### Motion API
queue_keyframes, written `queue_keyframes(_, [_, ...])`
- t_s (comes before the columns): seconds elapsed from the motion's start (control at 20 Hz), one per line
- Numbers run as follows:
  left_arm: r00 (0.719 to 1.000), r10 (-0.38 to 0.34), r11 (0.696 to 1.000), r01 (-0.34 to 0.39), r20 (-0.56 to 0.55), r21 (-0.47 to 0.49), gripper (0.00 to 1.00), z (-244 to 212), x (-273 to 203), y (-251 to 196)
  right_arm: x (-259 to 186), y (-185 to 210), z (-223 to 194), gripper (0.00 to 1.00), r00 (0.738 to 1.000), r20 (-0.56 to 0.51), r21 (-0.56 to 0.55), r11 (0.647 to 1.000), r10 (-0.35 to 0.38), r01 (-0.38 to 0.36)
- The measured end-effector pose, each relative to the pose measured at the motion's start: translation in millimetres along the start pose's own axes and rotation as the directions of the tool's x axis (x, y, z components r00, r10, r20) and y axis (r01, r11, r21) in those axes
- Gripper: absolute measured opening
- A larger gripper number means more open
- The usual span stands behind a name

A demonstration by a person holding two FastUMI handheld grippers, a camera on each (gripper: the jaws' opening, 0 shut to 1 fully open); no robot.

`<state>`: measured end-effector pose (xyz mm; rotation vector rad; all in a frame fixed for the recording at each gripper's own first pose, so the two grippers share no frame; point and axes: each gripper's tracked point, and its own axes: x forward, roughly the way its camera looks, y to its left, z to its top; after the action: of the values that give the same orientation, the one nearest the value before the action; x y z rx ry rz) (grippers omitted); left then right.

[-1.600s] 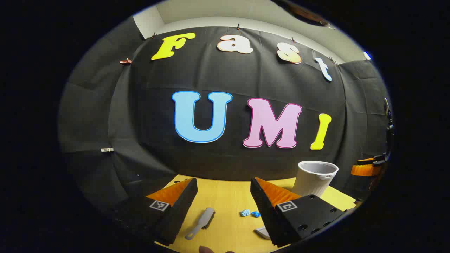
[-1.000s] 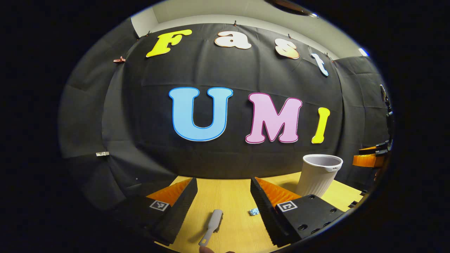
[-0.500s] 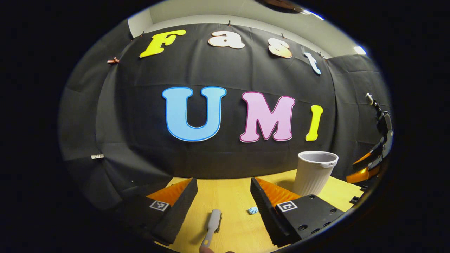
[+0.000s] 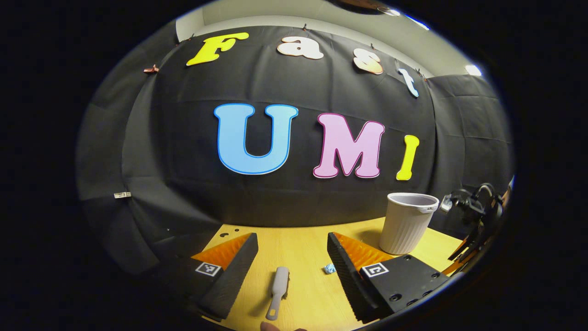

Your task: Pick up the small broom and dustpan from the desktop, sweep the trash into the dustpan with the broom, and then empty the trash into the garbage bin.

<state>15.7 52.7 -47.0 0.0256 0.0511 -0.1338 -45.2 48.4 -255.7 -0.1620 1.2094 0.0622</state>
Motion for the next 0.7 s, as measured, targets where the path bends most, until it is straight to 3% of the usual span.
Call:
queue_keyframes(0.4, [1.000, 0.026, 0.999, -0.026, -0.015, -0.020, 0.96, -11, 4, 19, 82, 16, 0, 0.96, 0.981, -0.193, 0.020, 1.000, 0.023, -0.019])
queue_keyframes(0.7, [0.999, 0.041, 0.999, -0.041, -0.025, -0.025, 0.95, -17, 6, 26, 113, 16, 9, 0.96, 0.973, -0.229, 0.052, 0.998, -0.011, 0.023])
